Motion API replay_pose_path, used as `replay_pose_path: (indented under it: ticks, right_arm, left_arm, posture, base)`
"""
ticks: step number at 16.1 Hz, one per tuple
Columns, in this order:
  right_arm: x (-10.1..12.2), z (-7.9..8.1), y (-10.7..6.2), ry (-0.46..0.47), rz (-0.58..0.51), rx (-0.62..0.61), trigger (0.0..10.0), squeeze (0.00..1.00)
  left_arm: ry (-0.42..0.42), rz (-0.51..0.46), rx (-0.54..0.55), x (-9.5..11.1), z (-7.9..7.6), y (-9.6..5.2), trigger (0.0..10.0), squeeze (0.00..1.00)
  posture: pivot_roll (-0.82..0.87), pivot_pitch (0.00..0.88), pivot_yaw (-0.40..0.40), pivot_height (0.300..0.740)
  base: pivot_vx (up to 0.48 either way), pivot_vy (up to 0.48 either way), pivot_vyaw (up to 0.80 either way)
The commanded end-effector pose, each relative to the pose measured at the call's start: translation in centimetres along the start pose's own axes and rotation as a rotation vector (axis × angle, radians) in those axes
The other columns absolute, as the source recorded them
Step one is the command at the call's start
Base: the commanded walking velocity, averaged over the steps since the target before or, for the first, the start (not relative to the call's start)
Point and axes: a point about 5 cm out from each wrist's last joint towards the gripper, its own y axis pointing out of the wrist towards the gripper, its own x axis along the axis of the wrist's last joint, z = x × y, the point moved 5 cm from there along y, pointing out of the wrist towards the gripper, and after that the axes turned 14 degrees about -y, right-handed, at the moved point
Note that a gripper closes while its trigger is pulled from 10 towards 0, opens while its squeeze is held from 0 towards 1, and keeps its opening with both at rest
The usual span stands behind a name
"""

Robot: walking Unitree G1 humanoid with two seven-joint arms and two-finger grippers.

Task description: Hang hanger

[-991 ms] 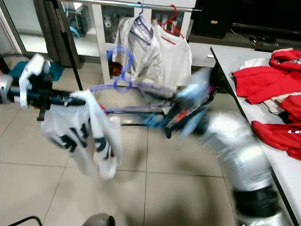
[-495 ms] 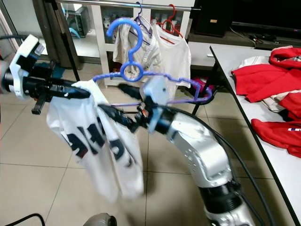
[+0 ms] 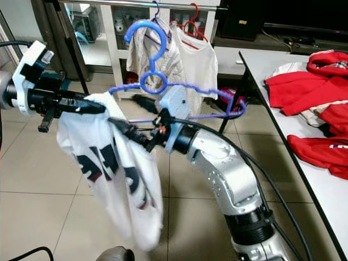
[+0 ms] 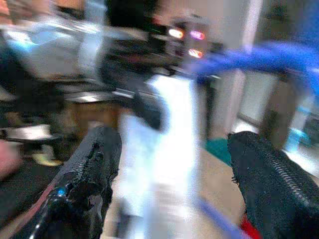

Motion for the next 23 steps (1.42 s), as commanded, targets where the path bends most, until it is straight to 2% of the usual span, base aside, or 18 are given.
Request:
replay_pose_path:
  ticks: [1, 5, 7, 9, 11, 14, 16, 17, 20, 22, 23]
  right_arm:
    - [0.7, 1.0, 0.0, 0.006, -0.029, 0.061, 10.0, 0.00]
    - [0.3, 1.9, 0.0, 0.009, -0.017, 0.111, 10.0, 0.00]
    - [-1.1, 0.3, 0.5, -0.003, 0.051, 0.014, 10.0, 0.00]
    - [-1.5, -1.4, 0.5, 0.000, 0.075, -0.075, 10.0, 0.00]
    - [-1.1, -1.8, 0.4, 0.007, 0.058, -0.082, 10.0, 0.00]
    - [-0.7, -1.4, -0.2, -0.011, 0.045, -0.033, 10.0, 0.00]
    - [0.2, -0.4, -0.3, 0.012, -0.004, 0.034, 10.0, 0.00]
    - [0.6, 0.6, -0.2, 0.022, -0.028, 0.089, 10.0, 0.00]
    - [0.2, 1.7, 0.4, 0.044, -0.022, 0.120, 10.0, 0.00]
    - [-0.7, 1.5, 0.7, 0.053, 0.015, 0.100, 10.0, 0.00]
    - [-1.2, 0.9, 0.9, 0.059, 0.037, 0.062, 10.0, 0.00]
  left_arm:
    - [0.035, -0.013, 0.017, 0.7, 0.0, -0.2, 0.0, 0.00]
    - [0.036, -0.017, 0.027, 0.7, 0.3, -0.3, 0.0, 0.00]
    - [0.035, -0.018, 0.017, 0.6, 0.2, -0.2, 0.0, 0.00]
    - [0.034, -0.015, 0.017, 0.4, 0.2, -0.3, 0.0, 0.00]
    - [0.034, -0.010, 0.019, 0.3, 0.3, -0.3, 0.0, 0.00]
    - [0.037, -0.008, 0.025, 0.2, 0.5, -0.3, 0.0, 0.00]
    - [0.039, -0.010, 0.026, 0.2, 0.6, -0.2, 0.0, 0.00]
    - [0.040, -0.013, 0.026, 0.3, 0.6, -0.1, 0.0, 0.00]
    - [0.044, -0.020, 0.026, 0.4, 0.8, 0.2, 0.0, 0.00]
    - [0.047, -0.024, 0.020, 0.6, 0.8, 0.4, 0.0, 0.00]
    - [0.048, -0.025, 0.016, 0.6, 0.7, 0.5, 0.0, 0.00]
  posture:
    - [0.04, 0.000, 0.015, 0.740]
    - [0.04, 0.000, 0.012, 0.740]
    - [0.04, 0.000, 0.011, 0.740]
    - [0.04, 0.000, 0.011, 0.740]
    - [0.04, 0.000, 0.009, 0.740]
    - [0.04, 0.000, 0.008, 0.740]
    - [0.04, 0.000, 0.009, 0.740]
    - [0.03, 0.000, 0.009, 0.740]
    - [0.04, 0.000, 0.008, 0.740]
    - [0.04, 0.000, 0.008, 0.740]
    - [0.04, 0.000, 0.009, 0.740]
  base:
    - [0.000, 0.000, 0.00]
    - [0.000, 0.000, 0.00]
    - [0.000, 0.000, 0.00]
    - [0.000, 0.000, 0.00]
    - [0.000, 0.000, 0.00]
    - [0.000, 0.000, 0.00]
    - [0.000, 0.000, 0.00]
    - [0.000, 0.000, 0.00]
    - [0.000, 0.000, 0.00]
    - [0.000, 0.000, 0.00]
    - [0.000, 0.000, 0.00]
